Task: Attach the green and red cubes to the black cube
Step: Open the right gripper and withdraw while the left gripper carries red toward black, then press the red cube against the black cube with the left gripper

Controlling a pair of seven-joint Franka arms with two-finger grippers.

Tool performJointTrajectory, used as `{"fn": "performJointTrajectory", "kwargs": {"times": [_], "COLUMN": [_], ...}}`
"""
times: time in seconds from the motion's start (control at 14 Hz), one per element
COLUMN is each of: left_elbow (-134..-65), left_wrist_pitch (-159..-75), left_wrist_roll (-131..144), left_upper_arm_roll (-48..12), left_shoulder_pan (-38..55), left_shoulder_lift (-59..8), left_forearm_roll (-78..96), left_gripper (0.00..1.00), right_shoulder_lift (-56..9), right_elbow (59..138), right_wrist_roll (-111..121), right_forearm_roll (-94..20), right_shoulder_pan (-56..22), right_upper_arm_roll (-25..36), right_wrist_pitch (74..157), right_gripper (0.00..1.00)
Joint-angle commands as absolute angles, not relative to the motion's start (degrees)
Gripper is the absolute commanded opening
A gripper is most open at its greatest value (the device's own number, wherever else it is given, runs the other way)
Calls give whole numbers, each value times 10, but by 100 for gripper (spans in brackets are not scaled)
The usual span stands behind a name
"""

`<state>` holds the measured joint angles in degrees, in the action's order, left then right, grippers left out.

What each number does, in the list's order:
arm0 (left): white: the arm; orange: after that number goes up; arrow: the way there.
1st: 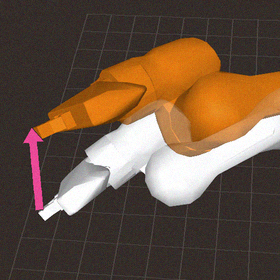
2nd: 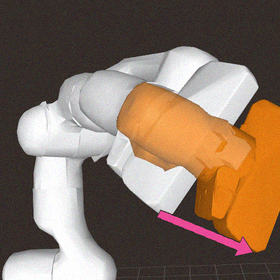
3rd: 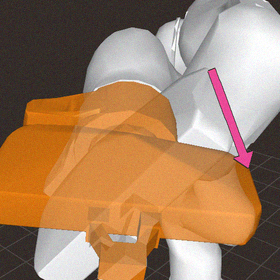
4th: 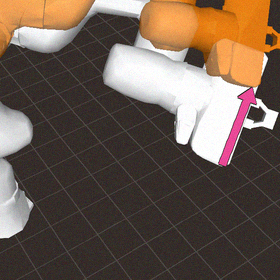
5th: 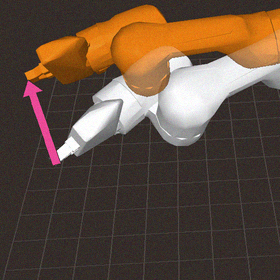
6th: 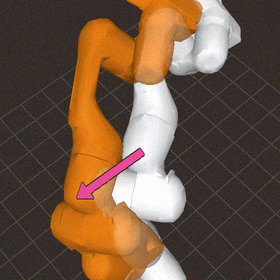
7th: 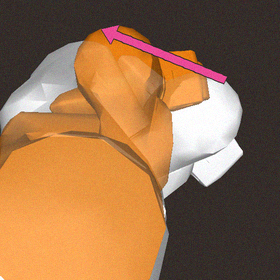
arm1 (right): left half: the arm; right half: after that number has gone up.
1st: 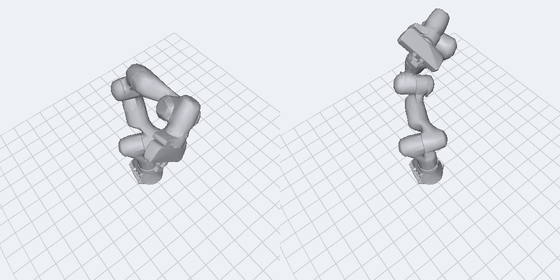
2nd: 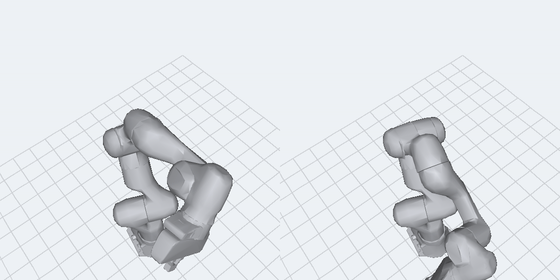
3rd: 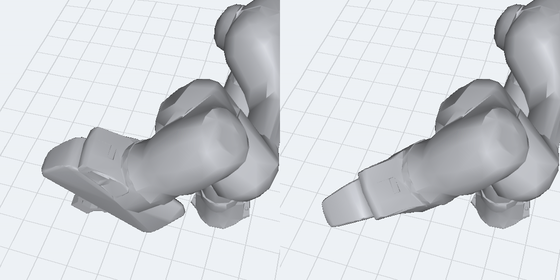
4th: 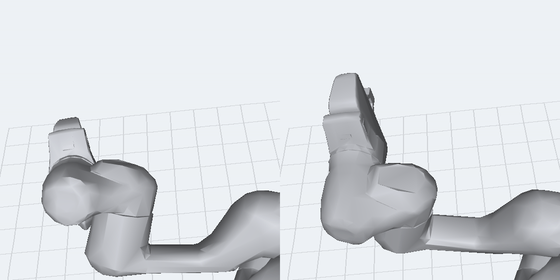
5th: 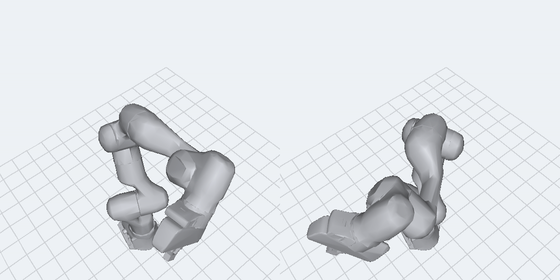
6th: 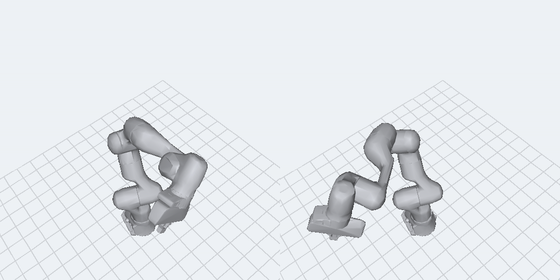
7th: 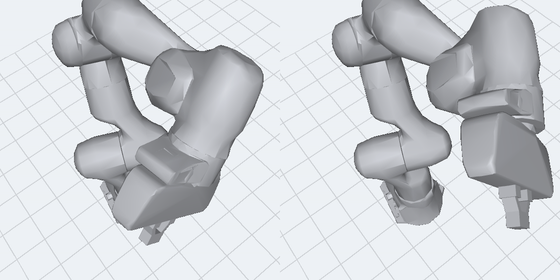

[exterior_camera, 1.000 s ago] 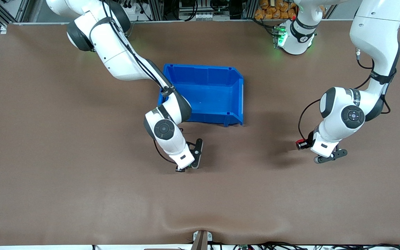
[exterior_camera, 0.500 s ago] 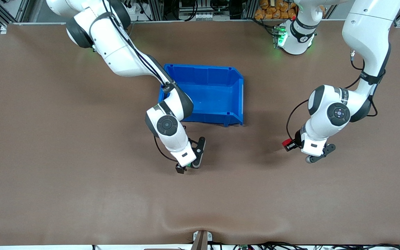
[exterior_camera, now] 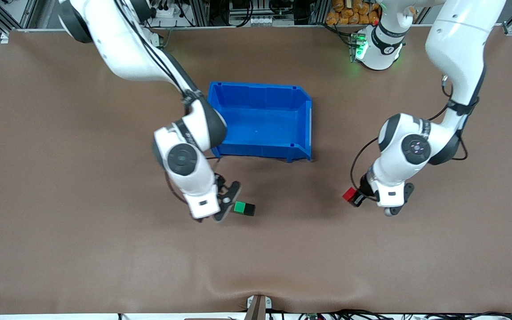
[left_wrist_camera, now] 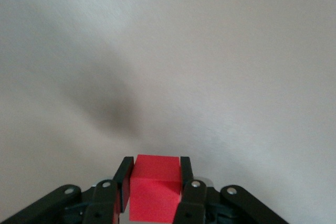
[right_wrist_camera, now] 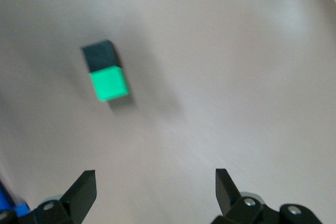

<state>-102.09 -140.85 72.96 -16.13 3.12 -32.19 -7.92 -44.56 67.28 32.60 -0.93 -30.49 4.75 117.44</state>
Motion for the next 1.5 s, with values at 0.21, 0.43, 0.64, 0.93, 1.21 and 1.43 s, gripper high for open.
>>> {"fn": "performJointTrajectory", "kwargs": {"times": [0.21, 0.43, 0.64, 0.93, 1.21, 1.43], "left_elbow": [-836, -767, -724, -664, -656, -650], "left_wrist_pitch": [-1313, -1310, -1310, -1325, -1337, -1348], "left_wrist_roll": [874, 916, 973, 1022, 1051, 1074], "left_upper_arm_roll": [-159, -154, -152, -149, -140, -95], "left_shoulder_pan": [86, 111, 144, 181, 223, 276], "left_shoulder_lift": [-427, -472, -510, -564, -583, -592], "left_forearm_roll": [-17, 18, 21, 22, 22, 22], "left_gripper": [0, 0, 0, 0, 0, 0], "right_shoulder_lift": [-304, -250, -203, -136, -19, -3], "right_elbow": [715, 716, 716, 756, 914, 939], "right_wrist_roll": [306, 301, 301, 288, 203, 126], "right_forearm_roll": [-10, -12, -12, -47, -50, -50], "right_shoulder_pan": [-257, -176, -114, -53, -32, -36], "right_upper_arm_roll": [110, 109, 110, 112, 111, 109], "right_wrist_pitch": [1084, 1016, 953, 891, 905, 883], "right_gripper": [100, 100, 100, 100, 100, 100]}}
